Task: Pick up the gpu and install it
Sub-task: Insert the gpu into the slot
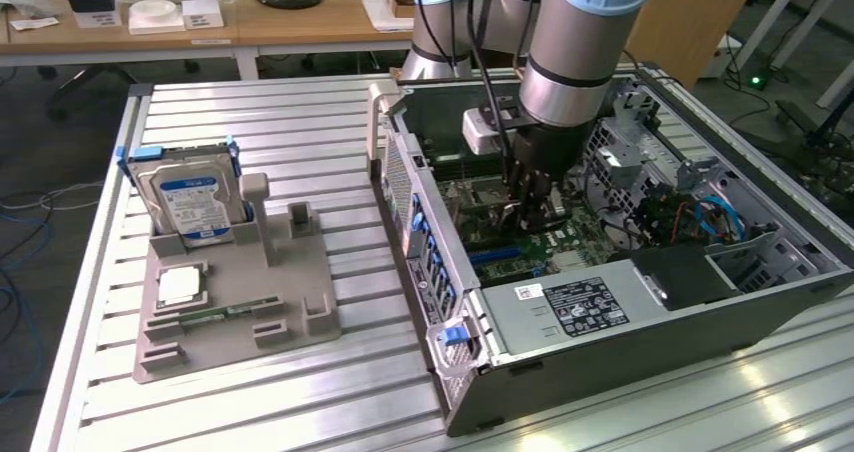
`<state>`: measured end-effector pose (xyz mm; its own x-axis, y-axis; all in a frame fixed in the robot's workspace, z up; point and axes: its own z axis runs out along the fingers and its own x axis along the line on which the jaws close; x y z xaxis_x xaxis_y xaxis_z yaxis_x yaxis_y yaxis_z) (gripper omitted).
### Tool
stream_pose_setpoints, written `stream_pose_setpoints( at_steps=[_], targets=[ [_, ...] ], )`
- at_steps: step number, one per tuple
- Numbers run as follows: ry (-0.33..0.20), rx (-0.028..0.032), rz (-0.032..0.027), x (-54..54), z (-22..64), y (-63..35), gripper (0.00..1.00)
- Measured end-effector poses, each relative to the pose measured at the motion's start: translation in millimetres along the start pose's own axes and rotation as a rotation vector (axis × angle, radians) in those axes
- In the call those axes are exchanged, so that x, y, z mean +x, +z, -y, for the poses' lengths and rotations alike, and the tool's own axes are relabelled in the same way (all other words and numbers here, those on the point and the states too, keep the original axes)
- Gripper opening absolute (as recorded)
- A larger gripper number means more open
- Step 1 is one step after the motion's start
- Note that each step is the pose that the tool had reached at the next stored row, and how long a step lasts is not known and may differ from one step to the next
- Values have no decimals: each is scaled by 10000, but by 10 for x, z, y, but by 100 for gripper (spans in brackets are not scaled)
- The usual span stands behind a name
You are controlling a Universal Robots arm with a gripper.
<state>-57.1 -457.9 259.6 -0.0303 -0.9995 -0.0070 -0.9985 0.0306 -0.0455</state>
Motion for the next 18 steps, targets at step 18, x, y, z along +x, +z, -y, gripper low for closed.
stream_pose_setpoints(
  at_steps=[18],
  targets=[
    [-31, -5, 11, 1, -84, 214, 28]
  ],
)
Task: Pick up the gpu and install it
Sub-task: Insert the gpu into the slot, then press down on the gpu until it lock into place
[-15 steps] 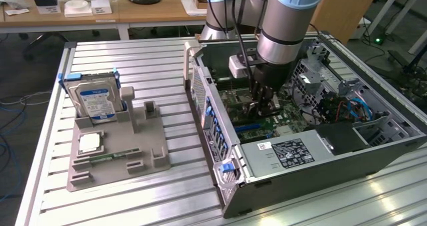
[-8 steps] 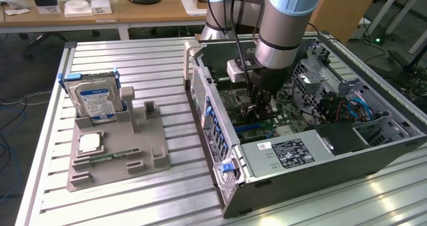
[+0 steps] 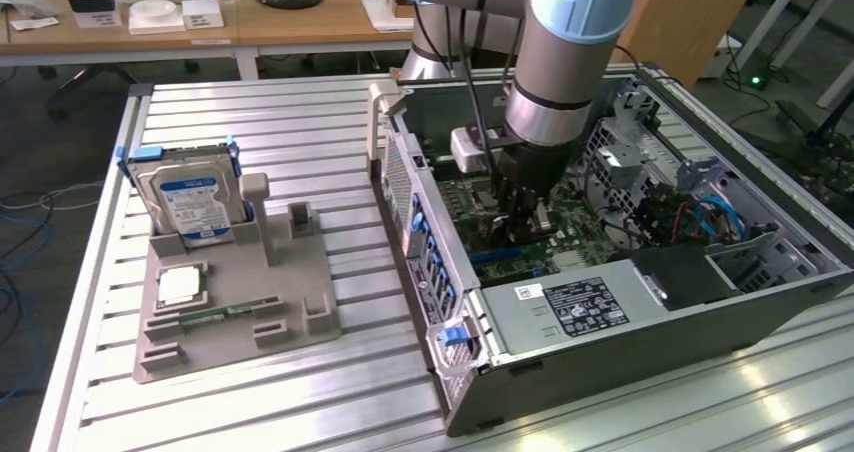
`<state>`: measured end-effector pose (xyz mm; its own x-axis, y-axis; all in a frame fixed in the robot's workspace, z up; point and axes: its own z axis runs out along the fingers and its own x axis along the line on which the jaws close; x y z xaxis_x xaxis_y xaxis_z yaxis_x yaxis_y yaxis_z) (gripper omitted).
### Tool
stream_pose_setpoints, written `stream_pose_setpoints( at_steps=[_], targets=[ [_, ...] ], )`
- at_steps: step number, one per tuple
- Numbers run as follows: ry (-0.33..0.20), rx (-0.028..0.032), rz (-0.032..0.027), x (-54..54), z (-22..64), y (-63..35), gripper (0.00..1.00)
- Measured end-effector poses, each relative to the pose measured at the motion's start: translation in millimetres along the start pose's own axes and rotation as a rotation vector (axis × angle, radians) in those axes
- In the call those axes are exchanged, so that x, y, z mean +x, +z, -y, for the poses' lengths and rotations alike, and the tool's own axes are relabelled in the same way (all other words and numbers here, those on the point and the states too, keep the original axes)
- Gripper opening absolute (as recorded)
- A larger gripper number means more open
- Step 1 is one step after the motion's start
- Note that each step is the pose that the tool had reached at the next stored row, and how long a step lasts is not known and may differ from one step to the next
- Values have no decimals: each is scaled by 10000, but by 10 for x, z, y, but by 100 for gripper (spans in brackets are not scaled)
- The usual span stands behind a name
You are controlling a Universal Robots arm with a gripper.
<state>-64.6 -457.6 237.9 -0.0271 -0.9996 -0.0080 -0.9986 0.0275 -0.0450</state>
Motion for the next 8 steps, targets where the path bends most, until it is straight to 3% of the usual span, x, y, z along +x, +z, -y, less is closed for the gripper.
stream_pose_setpoints(
  at_steps=[8],
  targets=[
    [-33, 0, 25, 0, -22, 63, 28]
  ],
)
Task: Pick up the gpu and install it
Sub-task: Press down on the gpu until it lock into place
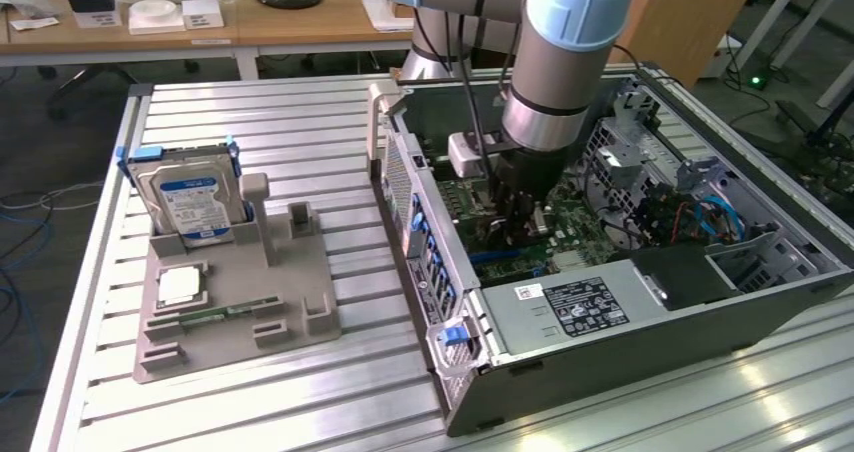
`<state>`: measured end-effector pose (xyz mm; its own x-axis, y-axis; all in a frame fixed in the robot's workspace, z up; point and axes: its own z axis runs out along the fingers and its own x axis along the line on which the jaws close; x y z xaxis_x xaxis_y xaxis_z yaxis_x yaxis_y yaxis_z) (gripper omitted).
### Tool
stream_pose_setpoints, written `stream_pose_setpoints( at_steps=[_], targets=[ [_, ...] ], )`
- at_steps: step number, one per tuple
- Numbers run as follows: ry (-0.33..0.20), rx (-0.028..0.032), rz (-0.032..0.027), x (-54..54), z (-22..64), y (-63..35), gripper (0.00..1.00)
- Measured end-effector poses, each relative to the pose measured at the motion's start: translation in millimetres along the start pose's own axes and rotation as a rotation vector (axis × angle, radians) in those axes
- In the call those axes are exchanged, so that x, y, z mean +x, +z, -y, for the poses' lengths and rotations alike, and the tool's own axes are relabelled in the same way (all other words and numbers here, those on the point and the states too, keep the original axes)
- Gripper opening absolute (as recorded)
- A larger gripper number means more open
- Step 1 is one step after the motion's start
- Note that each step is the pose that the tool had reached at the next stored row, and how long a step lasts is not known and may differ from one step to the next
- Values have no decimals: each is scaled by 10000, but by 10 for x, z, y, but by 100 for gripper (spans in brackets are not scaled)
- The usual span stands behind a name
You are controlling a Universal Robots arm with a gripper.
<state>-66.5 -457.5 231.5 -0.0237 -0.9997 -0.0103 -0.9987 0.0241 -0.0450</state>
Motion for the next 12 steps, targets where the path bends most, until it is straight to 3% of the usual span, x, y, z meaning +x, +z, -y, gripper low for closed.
stream_pose_setpoints(
  at_steps=[12],
  targets=[
    [-16, 0, 9, 0, -12, 45, 28]
  ],
)
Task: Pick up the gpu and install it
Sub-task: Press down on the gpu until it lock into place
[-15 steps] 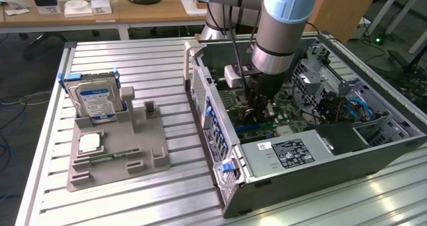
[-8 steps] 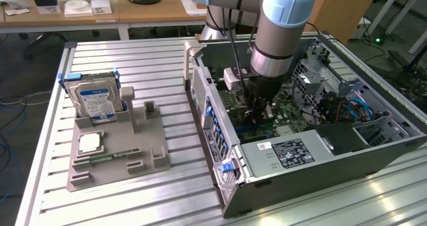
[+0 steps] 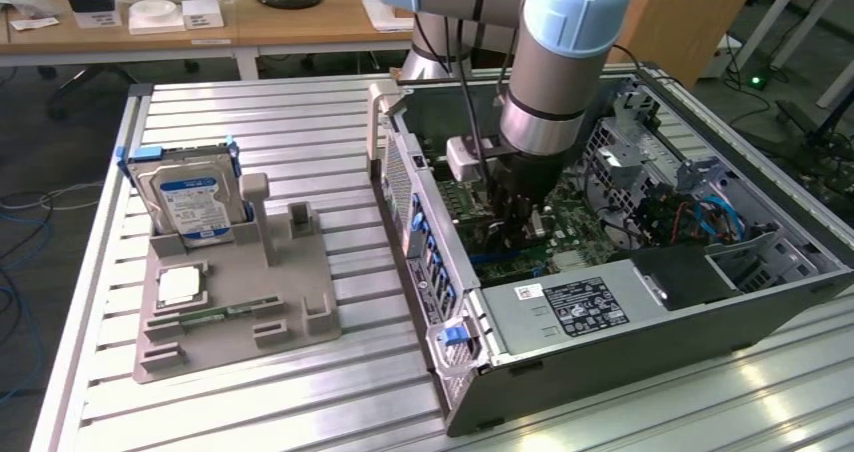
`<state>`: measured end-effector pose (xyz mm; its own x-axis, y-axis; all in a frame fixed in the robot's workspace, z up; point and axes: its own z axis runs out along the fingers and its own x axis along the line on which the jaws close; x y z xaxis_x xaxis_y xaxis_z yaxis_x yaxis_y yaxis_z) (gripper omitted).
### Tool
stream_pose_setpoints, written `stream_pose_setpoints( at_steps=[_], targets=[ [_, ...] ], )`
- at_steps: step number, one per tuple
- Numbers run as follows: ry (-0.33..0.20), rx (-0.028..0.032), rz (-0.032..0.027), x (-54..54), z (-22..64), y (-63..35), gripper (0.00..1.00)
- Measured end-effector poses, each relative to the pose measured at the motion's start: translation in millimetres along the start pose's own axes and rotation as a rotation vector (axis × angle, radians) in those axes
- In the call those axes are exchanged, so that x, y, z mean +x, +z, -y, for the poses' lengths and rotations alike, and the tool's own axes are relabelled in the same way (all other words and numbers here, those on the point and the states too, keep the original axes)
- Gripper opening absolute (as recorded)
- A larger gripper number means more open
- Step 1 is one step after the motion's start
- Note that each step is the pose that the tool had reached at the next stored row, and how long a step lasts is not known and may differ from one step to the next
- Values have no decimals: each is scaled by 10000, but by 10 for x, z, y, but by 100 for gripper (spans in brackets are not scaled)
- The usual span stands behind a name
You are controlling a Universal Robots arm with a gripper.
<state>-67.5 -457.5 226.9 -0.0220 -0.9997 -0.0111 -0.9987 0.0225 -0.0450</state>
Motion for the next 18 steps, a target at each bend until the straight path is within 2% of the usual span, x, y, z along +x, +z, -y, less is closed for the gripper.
stream_pose_setpoints(
  at_steps=[18],
  targets=[
    [1, -4, 3, 1, -6, 73, 28]
  ],
)
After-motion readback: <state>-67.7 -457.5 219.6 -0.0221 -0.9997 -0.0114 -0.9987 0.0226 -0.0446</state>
